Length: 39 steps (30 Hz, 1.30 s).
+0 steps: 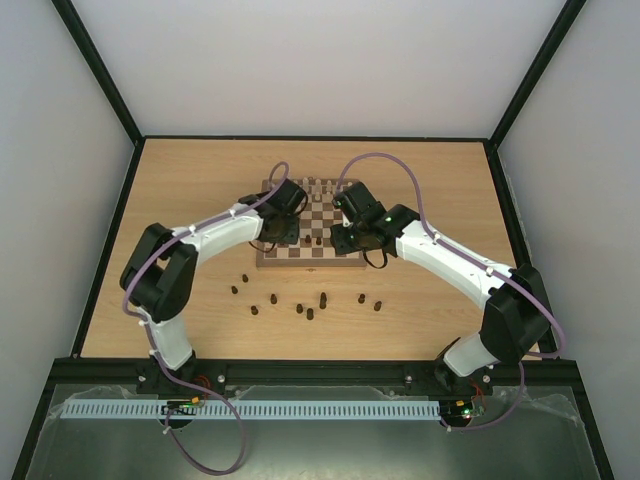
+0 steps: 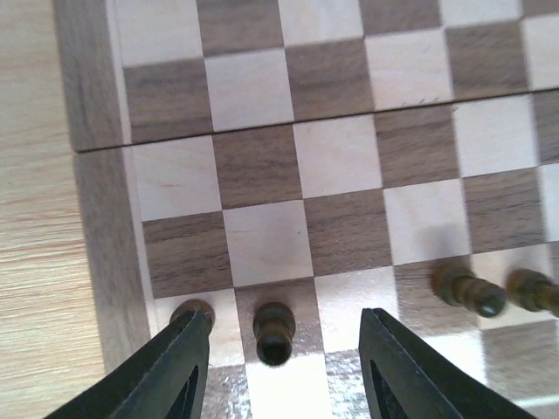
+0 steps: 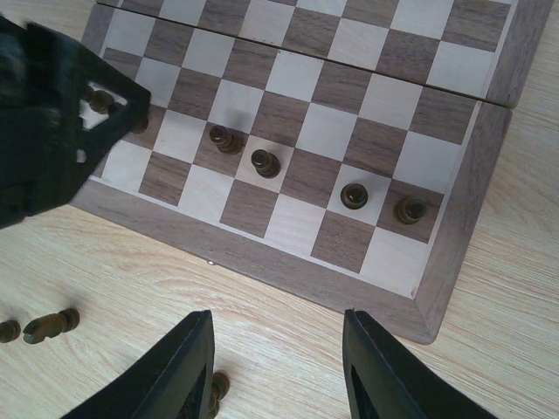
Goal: Set up the chess pieces on the board
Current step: Place the chess piece on the chessboard, then pick up the chess piece at the center of the board.
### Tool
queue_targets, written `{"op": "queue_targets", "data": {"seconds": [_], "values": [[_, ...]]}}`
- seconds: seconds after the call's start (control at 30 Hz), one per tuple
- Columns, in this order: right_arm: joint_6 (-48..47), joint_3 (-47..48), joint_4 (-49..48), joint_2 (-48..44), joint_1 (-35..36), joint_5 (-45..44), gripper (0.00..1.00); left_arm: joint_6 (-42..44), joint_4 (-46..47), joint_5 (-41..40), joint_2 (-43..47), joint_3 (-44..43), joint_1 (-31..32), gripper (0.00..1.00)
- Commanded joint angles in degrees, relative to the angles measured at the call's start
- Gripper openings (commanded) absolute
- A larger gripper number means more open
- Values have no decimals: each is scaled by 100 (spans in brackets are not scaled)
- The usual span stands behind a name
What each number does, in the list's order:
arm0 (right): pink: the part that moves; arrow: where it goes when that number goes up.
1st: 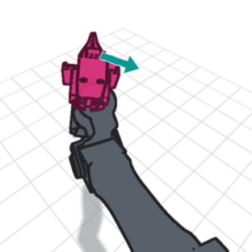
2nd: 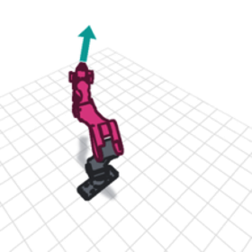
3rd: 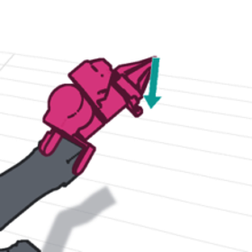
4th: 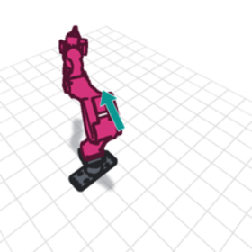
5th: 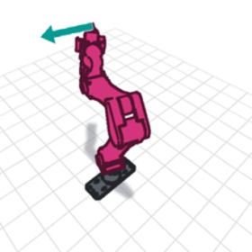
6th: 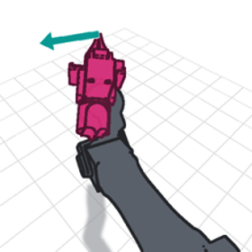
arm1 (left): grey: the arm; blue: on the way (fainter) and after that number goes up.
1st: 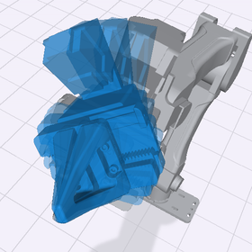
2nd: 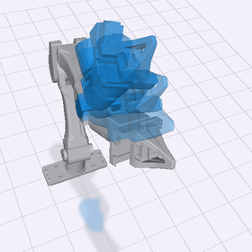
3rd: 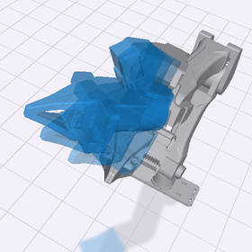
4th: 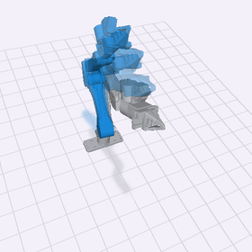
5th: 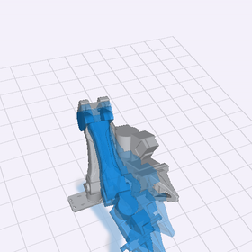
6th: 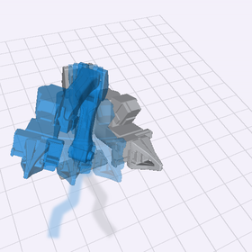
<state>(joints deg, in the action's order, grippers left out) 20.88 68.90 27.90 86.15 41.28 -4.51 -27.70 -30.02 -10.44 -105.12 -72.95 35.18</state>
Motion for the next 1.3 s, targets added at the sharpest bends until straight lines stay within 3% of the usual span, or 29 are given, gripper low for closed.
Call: {"op": "queue_targets", "data": {"seconds": [0.0, 0.37, 0.63, 0.9, 1.13, 1.27], "values": [[-23, -71, 110, -67, 22, 45, 42, -81, -194, -106, 729, -55, -1, 51], [-21, -93, 55, -80, 43, 210, 42, -861, -786, -274, 2731, 1472, -8, 57], [-31, -98, 4, -65, 115, 315, 42, -1226, -721, -263, 2971, 2424, -126, 58], [-31, -147, 21, -97, 152, 294, 42, -1107, -145, -17, 2499, 2894, -271, 39], [-32, -148, 14, -83, 161, 289, 42, -1019, 92, -24, 2160, 2967, -281, 33], [-32, -164, 3, -81, 167, 269, 42, -977, 198, -57, 2080, 2974, -293, 25]]}}
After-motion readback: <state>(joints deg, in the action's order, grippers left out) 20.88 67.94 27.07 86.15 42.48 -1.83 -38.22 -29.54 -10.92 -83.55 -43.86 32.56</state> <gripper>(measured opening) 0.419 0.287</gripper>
